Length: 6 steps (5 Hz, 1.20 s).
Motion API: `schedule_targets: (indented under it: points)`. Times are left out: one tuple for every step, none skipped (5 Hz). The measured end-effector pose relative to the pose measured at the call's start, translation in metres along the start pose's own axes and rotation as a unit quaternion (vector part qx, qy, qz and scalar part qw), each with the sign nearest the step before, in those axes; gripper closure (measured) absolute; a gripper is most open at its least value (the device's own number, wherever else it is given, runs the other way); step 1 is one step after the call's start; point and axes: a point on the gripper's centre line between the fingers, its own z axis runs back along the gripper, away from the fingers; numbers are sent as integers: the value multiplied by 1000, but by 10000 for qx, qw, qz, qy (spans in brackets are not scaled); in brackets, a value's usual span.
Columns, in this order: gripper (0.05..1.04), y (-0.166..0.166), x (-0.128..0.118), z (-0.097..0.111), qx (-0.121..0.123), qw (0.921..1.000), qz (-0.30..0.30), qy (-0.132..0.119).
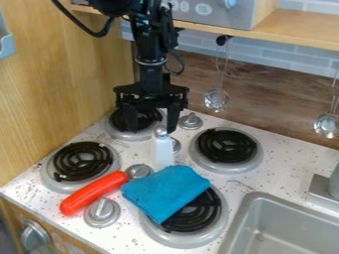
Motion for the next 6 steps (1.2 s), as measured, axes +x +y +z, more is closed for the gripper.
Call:
schedule_targets:
  points:
    - [79, -1, -3, -12, 41, 9999, -28, 151]
    - [79, -13, 6, -26, -282, 9982, -533, -2]
    - [79, -23, 21, -38, -554, 9911, -1167, -318]
    - [79, -6, 32, -47, -138, 9961, -83, -864]
    - [79, -2, 39, -44, 6, 9935, 373, -1072]
    - [79, -2, 46, -39, 35, 9913, 645, -1149]
